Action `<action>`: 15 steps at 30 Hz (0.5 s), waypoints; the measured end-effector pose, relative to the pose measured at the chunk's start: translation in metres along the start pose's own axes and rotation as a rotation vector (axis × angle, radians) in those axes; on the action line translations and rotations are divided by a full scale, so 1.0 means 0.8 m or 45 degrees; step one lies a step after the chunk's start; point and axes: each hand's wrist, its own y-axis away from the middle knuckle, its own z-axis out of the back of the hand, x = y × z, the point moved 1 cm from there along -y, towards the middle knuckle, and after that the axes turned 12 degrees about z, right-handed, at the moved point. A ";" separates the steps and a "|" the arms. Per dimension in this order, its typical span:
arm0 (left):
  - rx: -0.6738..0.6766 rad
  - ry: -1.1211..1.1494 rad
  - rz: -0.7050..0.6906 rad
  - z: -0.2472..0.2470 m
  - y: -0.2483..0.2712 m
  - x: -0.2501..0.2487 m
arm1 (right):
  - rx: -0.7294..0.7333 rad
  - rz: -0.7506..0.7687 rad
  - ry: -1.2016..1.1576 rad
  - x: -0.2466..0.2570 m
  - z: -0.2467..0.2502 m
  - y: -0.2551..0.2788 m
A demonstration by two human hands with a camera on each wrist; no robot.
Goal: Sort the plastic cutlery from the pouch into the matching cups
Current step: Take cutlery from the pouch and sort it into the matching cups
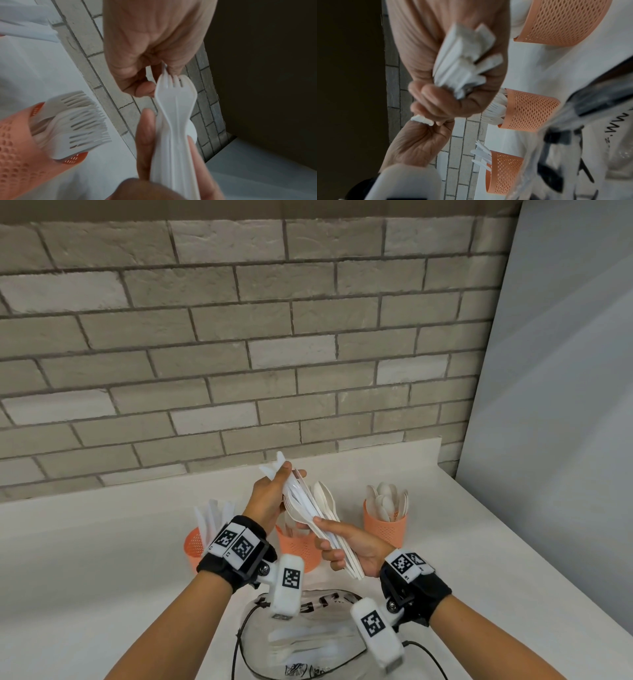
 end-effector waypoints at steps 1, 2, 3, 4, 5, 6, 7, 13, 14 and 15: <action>-0.016 -0.006 -0.020 -0.001 -0.001 -0.001 | 0.005 -0.001 0.003 0.001 0.001 0.000; -0.036 -0.010 -0.040 -0.002 -0.002 -0.002 | 0.012 -0.001 0.008 0.001 0.002 0.000; -0.059 -0.007 -0.060 -0.003 -0.003 -0.004 | 0.021 0.000 0.011 0.002 0.003 0.000; -0.087 0.001 -0.081 -0.003 -0.005 -0.005 | 0.031 0.004 0.011 0.003 0.003 0.001; -0.121 0.015 -0.100 -0.003 -0.007 -0.006 | 0.041 0.010 0.006 0.004 0.003 0.001; -0.163 0.034 -0.112 -0.001 -0.009 -0.008 | 0.049 0.014 -0.003 0.005 0.003 0.002; -0.203 0.056 -0.118 0.001 -0.011 -0.010 | 0.054 0.015 -0.012 0.005 0.004 0.002; -0.177 0.275 -0.104 0.007 -0.015 -0.016 | 0.036 -0.002 0.009 0.005 0.008 0.000; -0.190 0.348 -0.121 0.009 -0.016 -0.021 | 0.034 -0.010 0.034 0.006 0.008 0.000; -0.212 0.436 -0.135 0.012 -0.016 -0.028 | 0.032 -0.019 0.056 0.006 0.008 0.001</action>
